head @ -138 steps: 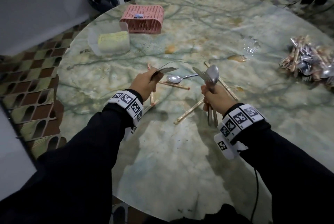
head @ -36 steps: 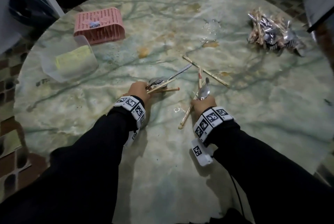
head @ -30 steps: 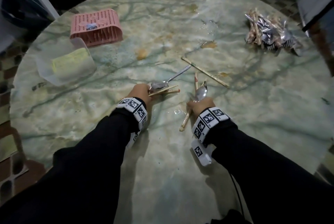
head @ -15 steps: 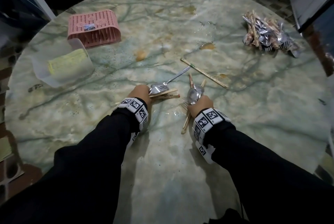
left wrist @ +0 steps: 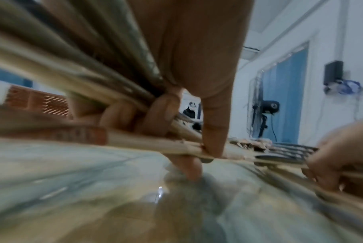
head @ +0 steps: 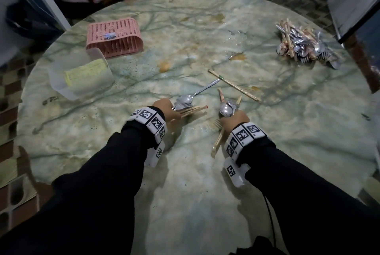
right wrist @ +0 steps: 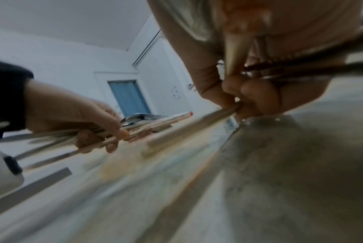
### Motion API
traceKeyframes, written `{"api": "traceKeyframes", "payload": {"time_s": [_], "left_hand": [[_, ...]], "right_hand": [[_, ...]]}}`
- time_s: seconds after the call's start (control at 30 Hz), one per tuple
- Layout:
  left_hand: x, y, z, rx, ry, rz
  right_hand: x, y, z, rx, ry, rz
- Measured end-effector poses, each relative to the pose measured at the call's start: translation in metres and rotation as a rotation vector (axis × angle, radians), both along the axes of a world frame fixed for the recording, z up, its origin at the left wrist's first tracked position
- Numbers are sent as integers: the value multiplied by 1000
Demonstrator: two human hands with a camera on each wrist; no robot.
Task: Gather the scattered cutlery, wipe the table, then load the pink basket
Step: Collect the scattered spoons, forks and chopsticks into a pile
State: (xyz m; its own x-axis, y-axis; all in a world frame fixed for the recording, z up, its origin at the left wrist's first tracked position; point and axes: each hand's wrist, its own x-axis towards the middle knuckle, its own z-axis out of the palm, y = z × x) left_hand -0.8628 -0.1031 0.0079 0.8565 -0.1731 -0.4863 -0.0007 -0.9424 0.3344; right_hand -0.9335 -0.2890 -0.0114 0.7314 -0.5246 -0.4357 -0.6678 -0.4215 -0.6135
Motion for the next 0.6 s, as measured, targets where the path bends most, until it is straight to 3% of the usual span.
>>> {"api": "traceKeyframes", "payload": {"time_s": [0.33, 0.6], "left_hand": [[-7, 1, 36, -355, 122, 247], [-13, -20, 28, -613, 111, 225]], "right_hand": [[-9, -7, 4, 269, -223, -148], [-12, -20, 22, 405, -79, -182]]}}
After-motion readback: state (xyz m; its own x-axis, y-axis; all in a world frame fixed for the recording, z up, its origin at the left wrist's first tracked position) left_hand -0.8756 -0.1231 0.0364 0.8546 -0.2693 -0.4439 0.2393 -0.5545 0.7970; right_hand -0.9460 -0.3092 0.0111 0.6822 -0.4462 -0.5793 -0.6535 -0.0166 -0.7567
